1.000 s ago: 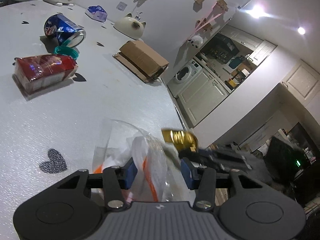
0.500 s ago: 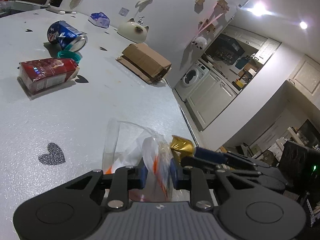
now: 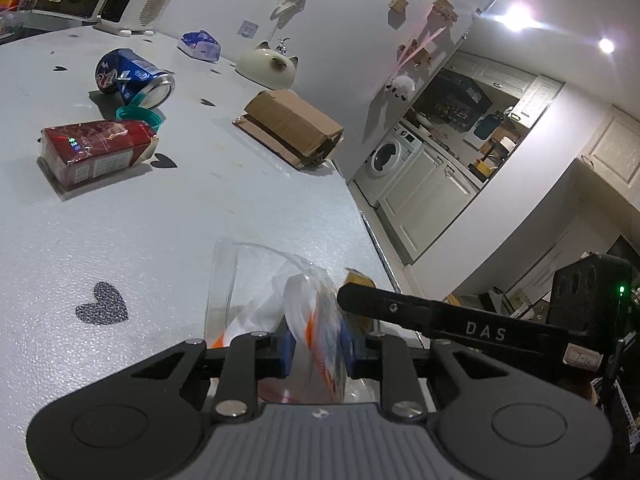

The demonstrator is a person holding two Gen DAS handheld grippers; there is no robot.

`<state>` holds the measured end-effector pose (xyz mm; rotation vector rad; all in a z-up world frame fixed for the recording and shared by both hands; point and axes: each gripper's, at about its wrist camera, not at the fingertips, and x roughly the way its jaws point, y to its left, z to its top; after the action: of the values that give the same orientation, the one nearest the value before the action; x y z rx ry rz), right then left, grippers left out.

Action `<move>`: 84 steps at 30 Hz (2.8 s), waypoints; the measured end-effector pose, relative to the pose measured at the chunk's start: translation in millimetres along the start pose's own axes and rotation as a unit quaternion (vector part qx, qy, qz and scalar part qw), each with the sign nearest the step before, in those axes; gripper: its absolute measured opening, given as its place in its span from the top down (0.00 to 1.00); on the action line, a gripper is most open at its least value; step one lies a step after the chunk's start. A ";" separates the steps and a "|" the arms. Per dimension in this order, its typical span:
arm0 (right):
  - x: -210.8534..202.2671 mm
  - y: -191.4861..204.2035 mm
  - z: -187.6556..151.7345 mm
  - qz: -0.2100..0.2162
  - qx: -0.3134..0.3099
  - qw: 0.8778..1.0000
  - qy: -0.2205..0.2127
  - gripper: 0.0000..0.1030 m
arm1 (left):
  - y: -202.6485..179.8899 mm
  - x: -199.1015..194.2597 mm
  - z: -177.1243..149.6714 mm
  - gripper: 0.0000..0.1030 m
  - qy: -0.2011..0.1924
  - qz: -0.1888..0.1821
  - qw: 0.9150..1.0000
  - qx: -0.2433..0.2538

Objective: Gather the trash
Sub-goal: 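Lift the clear bag and gold wrapper off the table with both grippers, then carry the clear bag and gold wrapper with both grippers over the trash bin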

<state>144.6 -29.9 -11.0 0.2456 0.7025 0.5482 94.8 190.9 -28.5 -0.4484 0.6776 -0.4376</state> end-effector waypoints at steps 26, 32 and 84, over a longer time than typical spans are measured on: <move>-67.6 -9.4 -16.6 -0.010 -0.043 0.997 -0.059 0.56 | -60.9 -34.7 -15.0 0.80 -0.097 0.139 0.983 0.065; -88.6 -18.6 -19.9 -0.014 -0.050 0.996 -0.077 0.56 | -94.4 -38.9 -24.4 0.83 -0.116 0.154 0.976 0.100; -117.1 -320.7 -119.2 -0.211 0.149 0.964 -0.063 0.56 | -206.3 309.3 -123.7 0.85 0.057 0.075 0.985 0.143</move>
<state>117.1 -357.7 -161.3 0.3954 0.6880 0.0169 177.9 -169.2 -158.5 -0.1007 0.7400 -0.4121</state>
